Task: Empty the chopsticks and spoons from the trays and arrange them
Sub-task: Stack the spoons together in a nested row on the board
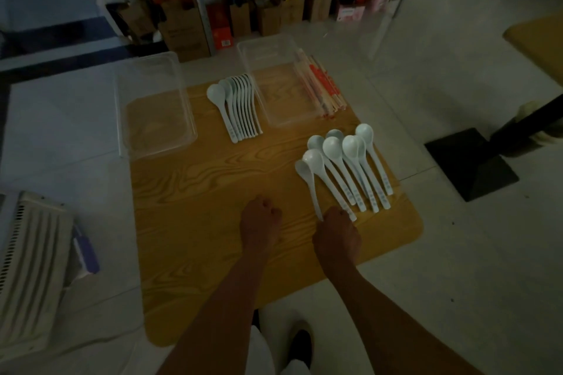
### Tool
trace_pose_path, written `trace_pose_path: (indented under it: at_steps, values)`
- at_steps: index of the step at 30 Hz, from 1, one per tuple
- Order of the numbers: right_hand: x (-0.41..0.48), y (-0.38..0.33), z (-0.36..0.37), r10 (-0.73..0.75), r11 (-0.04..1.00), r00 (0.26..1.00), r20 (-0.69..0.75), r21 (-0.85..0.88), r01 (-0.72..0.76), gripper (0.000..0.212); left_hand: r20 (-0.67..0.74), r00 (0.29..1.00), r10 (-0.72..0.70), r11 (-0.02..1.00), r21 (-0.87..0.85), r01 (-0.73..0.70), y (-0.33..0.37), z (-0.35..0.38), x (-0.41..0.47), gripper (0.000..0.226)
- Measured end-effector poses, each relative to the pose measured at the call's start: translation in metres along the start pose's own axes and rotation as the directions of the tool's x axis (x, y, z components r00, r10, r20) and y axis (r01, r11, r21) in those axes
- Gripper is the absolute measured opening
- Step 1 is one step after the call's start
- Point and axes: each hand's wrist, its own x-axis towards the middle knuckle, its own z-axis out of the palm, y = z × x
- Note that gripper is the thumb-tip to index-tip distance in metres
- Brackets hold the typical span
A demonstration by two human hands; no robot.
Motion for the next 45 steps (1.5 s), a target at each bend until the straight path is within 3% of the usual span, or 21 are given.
trace_pose_path:
  at_steps: [10, 15, 26, 30, 35, 40, 45]
  values:
    - [-0.011, -0.035, 0.007, -0.204, 0.977, 0.979, 0.026, 0.066, 0.202, 0.015, 0.072, 0.997, -0.008, 0.986, -0.163, 0.020, -0.006, 0.001, -0.011, 0.012]
    - [-0.005, -0.068, 0.019, -0.247, 0.962, 0.969, 0.016, 0.125, 0.244, 0.019, 0.040, 0.994, -0.099, 0.963, -0.247, 0.106, -0.012, -0.011, 0.006, 0.022]
    - [0.047, -0.123, 0.043, -0.451, 0.876, 0.883, 0.130, 0.257, 0.409, 0.017, -0.149, 0.966, -0.214, 0.972, -0.133, 0.195, -0.004, -0.039, 0.079, 0.016]
    - [0.071, -0.140, 0.039, -0.396, 0.880, 0.914, 0.085, 0.319, 0.352, 0.024, -0.217, 0.964, -0.154, 0.987, -0.082, 0.139, 0.009, -0.048, 0.111, 0.019]
    - [0.099, -0.168, 0.034, -0.300, 0.914, 0.953, 0.047, 0.301, 0.273, 0.052, -0.282, 0.953, -0.109, 0.994, -0.013, 0.110, 0.024, -0.053, 0.155, 0.020]
    - [0.125, -0.193, 0.036, -0.216, 0.909, 0.976, 0.011, 0.367, 0.197, 0.064, -0.312, 0.947, -0.072, 0.996, 0.033, 0.086, 0.034, -0.060, 0.192, 0.024]
    - [0.147, -0.212, 0.037, -0.178, 0.889, 0.984, 0.003, 0.430, 0.160, 0.061, -0.338, 0.940, -0.042, 0.997, 0.048, 0.062, 0.044, -0.067, 0.217, 0.024]
